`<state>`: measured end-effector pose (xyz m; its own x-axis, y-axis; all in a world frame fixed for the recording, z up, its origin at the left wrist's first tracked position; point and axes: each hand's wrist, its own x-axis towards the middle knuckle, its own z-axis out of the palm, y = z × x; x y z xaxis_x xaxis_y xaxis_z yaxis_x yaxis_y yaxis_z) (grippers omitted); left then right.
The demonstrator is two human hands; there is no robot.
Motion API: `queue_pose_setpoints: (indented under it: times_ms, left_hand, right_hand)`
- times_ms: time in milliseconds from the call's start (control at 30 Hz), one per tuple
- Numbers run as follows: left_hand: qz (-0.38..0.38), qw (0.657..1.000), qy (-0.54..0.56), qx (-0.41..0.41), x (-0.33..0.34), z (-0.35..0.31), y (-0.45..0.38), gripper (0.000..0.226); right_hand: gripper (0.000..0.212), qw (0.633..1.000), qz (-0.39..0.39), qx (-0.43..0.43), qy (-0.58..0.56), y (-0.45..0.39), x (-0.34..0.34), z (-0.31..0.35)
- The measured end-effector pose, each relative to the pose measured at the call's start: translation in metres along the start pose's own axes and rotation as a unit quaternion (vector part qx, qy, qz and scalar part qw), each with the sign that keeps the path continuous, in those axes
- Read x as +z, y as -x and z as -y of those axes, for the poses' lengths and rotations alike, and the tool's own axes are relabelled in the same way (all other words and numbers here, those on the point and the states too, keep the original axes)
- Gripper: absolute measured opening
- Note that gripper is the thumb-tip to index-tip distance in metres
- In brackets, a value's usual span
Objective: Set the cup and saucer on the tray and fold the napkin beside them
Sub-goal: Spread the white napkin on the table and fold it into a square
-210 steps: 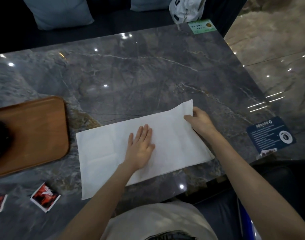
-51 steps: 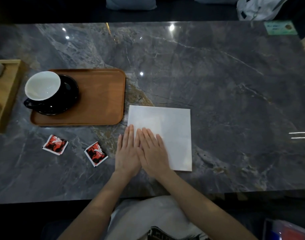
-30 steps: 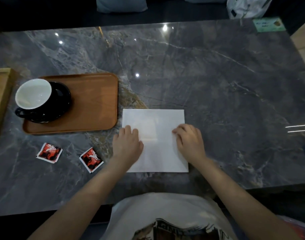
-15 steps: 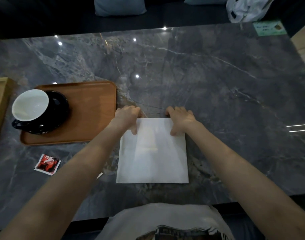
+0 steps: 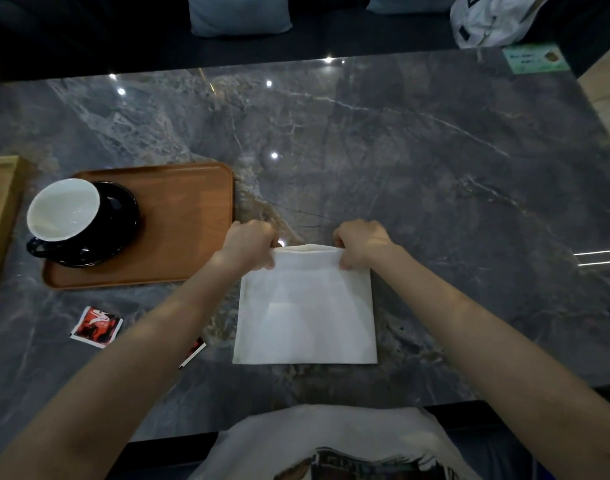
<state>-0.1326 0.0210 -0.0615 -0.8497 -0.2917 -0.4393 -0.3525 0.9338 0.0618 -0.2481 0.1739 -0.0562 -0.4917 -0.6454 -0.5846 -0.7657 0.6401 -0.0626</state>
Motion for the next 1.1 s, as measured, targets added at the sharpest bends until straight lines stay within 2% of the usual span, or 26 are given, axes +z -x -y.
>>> queue_pose_setpoints:
  times_ms: [67,167,267,333,433,533,567,600,667,767,933,1000,1100]
  left_hand:
    - [-0.037,0.999,-0.003,0.014,0.005,0.001,0.008,0.019]
    - [-0.086,0.995,-0.024,0.046,0.016,0.001,0.018,0.014]
    - [-0.139,0.985,-0.027,0.103,0.024,0.003,0.031,0.016]
    - [-0.177,0.973,-0.034,0.144,0.023,0.004,0.045,0.017]
    - [-0.219,0.954,-0.023,0.203,0.023,0.004,0.067,0.02]
    - [-0.223,0.948,-0.033,0.226,0.03,0.003,0.086,0.039]
    - [-0.225,0.946,-0.044,0.23,0.033,0.002,0.092,0.042]
    - [-0.228,0.944,-0.052,0.234,0.037,0.0,0.098,0.043]
    - [-0.238,0.938,-0.053,0.247,0.047,-0.002,0.108,0.038]
    - [-0.254,0.933,-0.033,0.253,0.067,-0.002,0.119,0.032]
    - [-0.153,0.962,-0.076,0.212,0.098,0.001,0.13,0.08]
    - [-0.134,0.964,-0.094,0.208,0.106,0.002,0.132,0.079]
    - [-0.136,0.964,-0.103,0.205,0.113,0.006,0.135,0.062]
  right_hand:
    - [0.015,0.999,-0.032,-0.007,0.01,0.008,0.005,0.002]
    - [0.016,0.994,-0.111,-0.021,-0.002,0.019,0.018,0.001]
    - [0.011,0.964,-0.258,-0.06,-0.014,0.033,0.037,0.001]
    - [0.022,0.953,-0.296,-0.069,-0.011,0.046,0.043,0.002]
    - [0.037,0.956,-0.288,-0.057,0.01,0.067,0.05,0.005]
    - [0.038,0.954,-0.293,-0.051,0.025,0.086,0.062,0.006]
    - [0.044,0.951,-0.304,-0.056,0.026,0.092,0.067,0.006]
    - [0.049,0.943,-0.324,-0.064,0.036,0.096,0.073,0.006]
    - [0.047,0.933,-0.346,-0.083,0.063,0.104,0.086,0.006]
    - [0.051,0.941,-0.314,-0.078,0.102,0.115,0.105,0.011]
    - [0.054,0.951,-0.28,-0.061,0.115,0.12,0.137,0.016]
    - [0.054,0.953,-0.275,-0.059,0.109,0.12,0.145,0.017]
    - [0.054,0.956,-0.27,-0.062,0.097,0.122,0.15,0.016]
